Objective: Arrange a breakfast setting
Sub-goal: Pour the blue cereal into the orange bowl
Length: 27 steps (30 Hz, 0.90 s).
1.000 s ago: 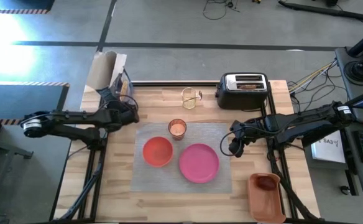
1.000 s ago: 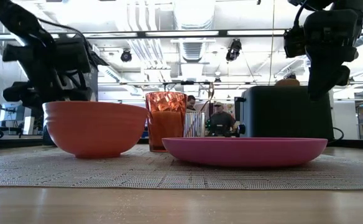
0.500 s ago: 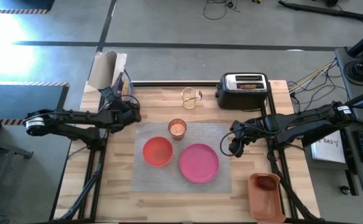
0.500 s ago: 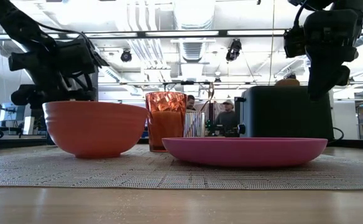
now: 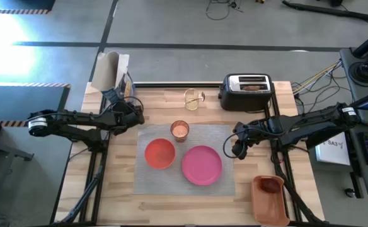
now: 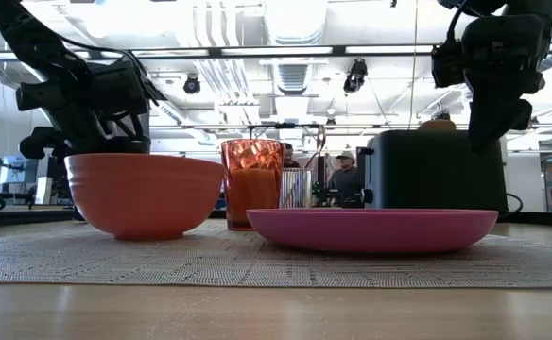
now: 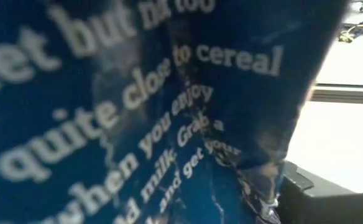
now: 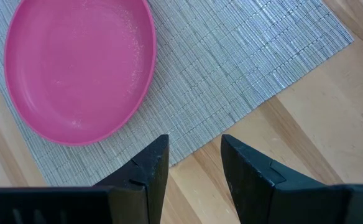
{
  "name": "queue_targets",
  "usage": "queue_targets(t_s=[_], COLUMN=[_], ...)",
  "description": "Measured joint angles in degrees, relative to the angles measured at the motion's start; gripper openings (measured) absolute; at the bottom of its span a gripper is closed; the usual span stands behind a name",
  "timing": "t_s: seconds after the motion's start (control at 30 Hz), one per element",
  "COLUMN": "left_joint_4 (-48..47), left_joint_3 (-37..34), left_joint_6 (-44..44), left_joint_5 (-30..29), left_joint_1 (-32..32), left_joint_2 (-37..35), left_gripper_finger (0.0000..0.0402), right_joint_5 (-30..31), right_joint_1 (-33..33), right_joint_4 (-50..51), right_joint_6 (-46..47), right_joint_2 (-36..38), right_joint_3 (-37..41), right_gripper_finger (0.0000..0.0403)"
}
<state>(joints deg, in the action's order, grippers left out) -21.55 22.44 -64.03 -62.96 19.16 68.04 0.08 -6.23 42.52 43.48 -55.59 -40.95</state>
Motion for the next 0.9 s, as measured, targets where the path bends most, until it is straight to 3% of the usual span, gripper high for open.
queue_targets(t_s=[0.1, 0.37, 0.47, 0.63, 0.9], left_joint_4=[1.2, 2.9, 2.9, 2.7, 0.6], left_joint_3=[0.0, 0.0, 0.0, 0.0, 1.6], left_joint_6=[0.5, 5.0, 5.1, 5.0, 6.0], left_joint_5=[-0.1, 0.5, 0.5, 0.4, 2.5], left_joint_1=[-0.1, -0.1, -0.1, -0.1, -0.2], left_joint_2=[0.6, 0.3, 0.3, 0.3, 0.0], left_gripper_finger=[0.019, 0.025, 0.0234, 0.0174, 0.0172], right_joint_5=[0.0, 0.0, 0.0, 0.0, 0.0], right_joint_1=[0.0, 0.0, 0.0, 0.0, 0.0], right_joint_4=[0.0, 0.0, 0.0, 0.0, 0.0], right_joint_6=[0.0, 0.0, 0.0, 0.0, 0.0], right_joint_2=[0.0, 0.0, 0.0, 0.0, 0.0], right_joint_3=[0.0, 0.0, 0.0, 0.0, 0.0], right_gripper_finger=[0.0137, 0.0137, 0.0137, 0.0137, 0.0137])
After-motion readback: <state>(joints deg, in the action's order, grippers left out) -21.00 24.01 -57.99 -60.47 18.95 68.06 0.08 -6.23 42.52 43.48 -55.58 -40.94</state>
